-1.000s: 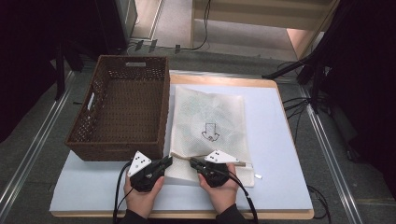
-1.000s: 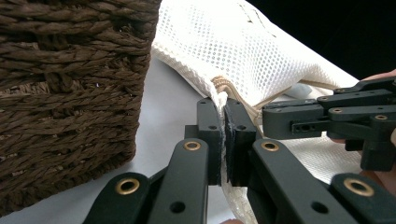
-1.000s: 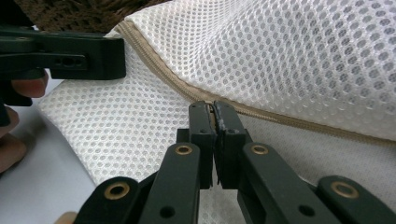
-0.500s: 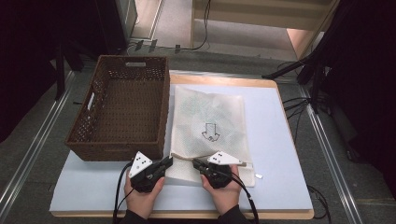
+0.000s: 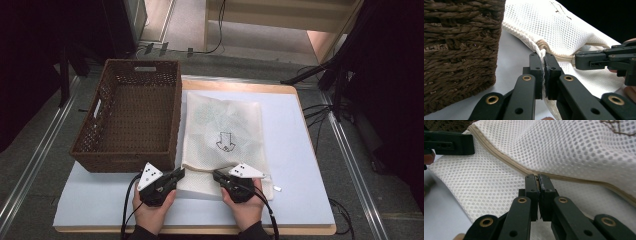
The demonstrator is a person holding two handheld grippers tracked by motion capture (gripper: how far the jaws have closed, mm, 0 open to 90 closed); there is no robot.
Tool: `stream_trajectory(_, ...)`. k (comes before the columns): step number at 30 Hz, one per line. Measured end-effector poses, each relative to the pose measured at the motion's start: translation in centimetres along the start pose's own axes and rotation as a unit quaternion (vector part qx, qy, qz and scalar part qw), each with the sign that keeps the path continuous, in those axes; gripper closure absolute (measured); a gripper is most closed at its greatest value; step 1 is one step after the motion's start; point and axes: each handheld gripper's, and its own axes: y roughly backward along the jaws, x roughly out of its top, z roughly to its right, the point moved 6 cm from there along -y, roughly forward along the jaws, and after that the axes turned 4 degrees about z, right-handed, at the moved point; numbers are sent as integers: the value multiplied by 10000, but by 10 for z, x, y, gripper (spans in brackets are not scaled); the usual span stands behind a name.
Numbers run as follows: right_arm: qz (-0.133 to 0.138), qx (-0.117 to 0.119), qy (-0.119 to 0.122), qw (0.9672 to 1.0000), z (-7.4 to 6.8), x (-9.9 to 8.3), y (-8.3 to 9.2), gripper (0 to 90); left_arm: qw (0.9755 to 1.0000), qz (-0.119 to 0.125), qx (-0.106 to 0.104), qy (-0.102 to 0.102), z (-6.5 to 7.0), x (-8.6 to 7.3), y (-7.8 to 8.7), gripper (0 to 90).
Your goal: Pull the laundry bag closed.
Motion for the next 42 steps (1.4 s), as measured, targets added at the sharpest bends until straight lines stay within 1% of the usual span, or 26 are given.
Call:
stream_trajectory(12, 42, -96, -33, 9999, 13, -3, 11, 880, 10000, -19, -19, -15, 0, 0, 0, 872)
stream_trajectory(15, 42, -86, -37, 9999, 13, -3, 12, 880, 10000, -22, -13, -27, 0, 0, 0, 872)
stream_trajectory(18, 46, -122, -40, 9999, 15, -4, 13, 880, 10000, -9, -6, 13, 0, 0, 0, 872)
stream_trajectory(22, 54, -175, -92, 9998, 21, -4, 17, 880, 10000, -16, -2, 7, 0, 0, 0, 872)
stream_trajectory(31, 62, -262, -119, 9996, 30, -6, 25, 880, 10000, -36, -4, -15, 0, -1, 0, 872)
stream_trajectory(34, 64, -275, -85, 9996, 31, -7, 27, 880, 10000, -36, 10, -22, 0, -1, 0, 872)
stream_trajectory(42, 72, -340, -133, 9993, 37, -9, 33, 880, 10000, -34, 18, -20, 0, -1, 0, 872)
